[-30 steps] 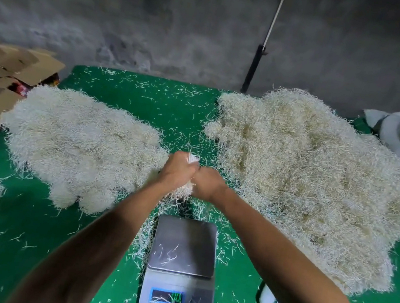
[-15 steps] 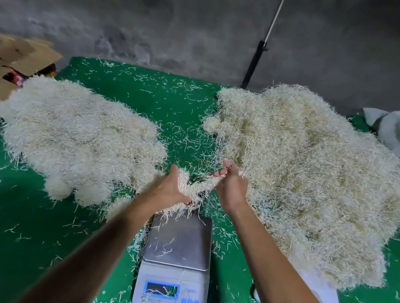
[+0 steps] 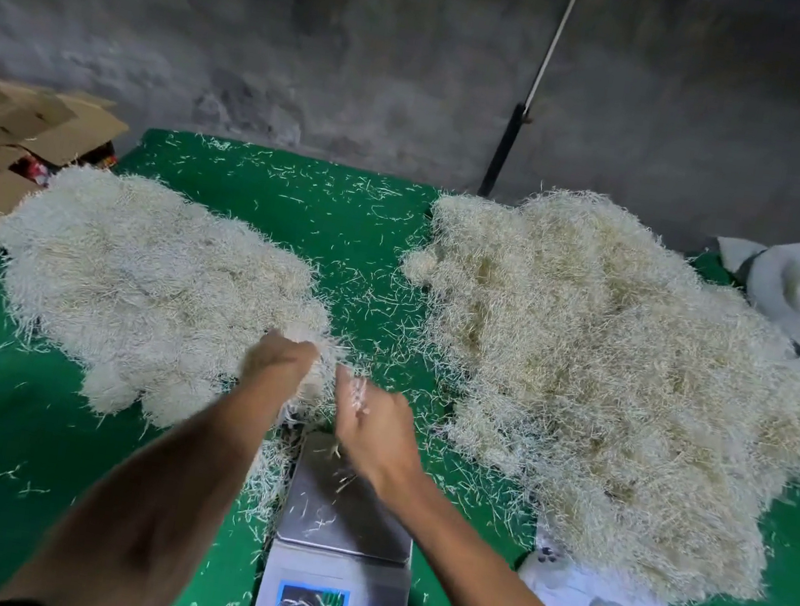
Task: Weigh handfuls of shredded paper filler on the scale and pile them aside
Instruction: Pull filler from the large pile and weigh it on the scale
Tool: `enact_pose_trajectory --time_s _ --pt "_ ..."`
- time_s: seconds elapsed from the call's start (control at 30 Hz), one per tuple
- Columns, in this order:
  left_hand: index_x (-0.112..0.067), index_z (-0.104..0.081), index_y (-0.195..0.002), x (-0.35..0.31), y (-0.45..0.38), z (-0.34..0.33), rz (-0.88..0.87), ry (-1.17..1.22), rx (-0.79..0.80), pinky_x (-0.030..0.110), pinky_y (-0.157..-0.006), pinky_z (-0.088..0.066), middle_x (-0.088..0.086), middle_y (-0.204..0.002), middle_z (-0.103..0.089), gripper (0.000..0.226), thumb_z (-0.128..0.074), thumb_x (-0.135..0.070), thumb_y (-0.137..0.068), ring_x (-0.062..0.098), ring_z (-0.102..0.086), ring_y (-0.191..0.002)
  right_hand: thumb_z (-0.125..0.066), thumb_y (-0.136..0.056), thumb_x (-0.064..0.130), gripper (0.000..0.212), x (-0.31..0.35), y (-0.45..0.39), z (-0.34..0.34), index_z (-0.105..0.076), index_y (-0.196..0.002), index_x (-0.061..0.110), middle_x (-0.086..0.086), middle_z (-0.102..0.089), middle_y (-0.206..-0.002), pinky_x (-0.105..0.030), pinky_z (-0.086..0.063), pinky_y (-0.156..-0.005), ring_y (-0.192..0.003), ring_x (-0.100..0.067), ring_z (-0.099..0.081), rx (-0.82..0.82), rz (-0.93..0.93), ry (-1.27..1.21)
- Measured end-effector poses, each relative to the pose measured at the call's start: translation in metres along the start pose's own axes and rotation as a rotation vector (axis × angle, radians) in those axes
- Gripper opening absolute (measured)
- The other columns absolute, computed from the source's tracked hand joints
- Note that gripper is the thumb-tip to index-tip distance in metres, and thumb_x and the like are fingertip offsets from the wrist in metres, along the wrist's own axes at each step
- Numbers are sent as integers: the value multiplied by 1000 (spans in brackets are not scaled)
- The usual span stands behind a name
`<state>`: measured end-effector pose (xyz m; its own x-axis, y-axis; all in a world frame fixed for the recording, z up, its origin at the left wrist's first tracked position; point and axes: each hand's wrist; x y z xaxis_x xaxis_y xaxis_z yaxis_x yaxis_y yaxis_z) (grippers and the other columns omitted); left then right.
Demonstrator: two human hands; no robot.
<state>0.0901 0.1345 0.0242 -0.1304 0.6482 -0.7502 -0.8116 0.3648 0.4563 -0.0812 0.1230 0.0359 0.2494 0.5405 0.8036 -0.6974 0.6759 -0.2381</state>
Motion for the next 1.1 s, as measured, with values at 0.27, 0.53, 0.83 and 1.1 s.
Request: enact_pose_trajectory --time_s 0.27,0.53,0.83,1.1 --pt "-18 -22 -158 11 -5 12 -108 38 58 48 -102 -45 19 -153 -41 91 -75 -30 -85 42 -47 -133 -40 -111 23 39 -93 -42 80 -61 -115 -10 -26 -65 -112 -39 -56 -88 -98 -32 -68 168 -753 37" --pt "-18 -18 -160 30 3 -14 -100 25 182 59 -118 -30 16 -162 -28 109 -85 -35 -75 40 -28 -148 -66 -97 39 69 -103 -64 135 -36 -154 15 -19 -18 -168 -54 -21 -122 -149 -41 -29 -36 -461 859" --pt "-12 -38 -151 64 51 -24 -14 124 595 57 -112 -41 15 -145 -52 76 -74 -30 -87 35 -54 -129 -75 -89 14 75 -57 28 24 -39 -153 29 3 -50 -143 -24 -57 -84 -101 0 -64 418 -237 -38" --pt "-29 -71 -112 107 61 8 -141 209 405 43 -99 -55 -2 -117 -71 33 -83 -23 -82 19 -69 -105 -70 -95 18 20 -66 61 16 -59 -109 9 -19 -69 -99 -50 -63 -73 -75 -26 -69 35 -558 -98"
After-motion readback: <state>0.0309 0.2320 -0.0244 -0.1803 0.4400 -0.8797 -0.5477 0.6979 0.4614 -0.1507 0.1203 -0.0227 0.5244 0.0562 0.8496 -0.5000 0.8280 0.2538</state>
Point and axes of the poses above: each hand's wrist, its own y-axis away from the middle knuckle, its own z-axis out of the back of the hand, x = y × z
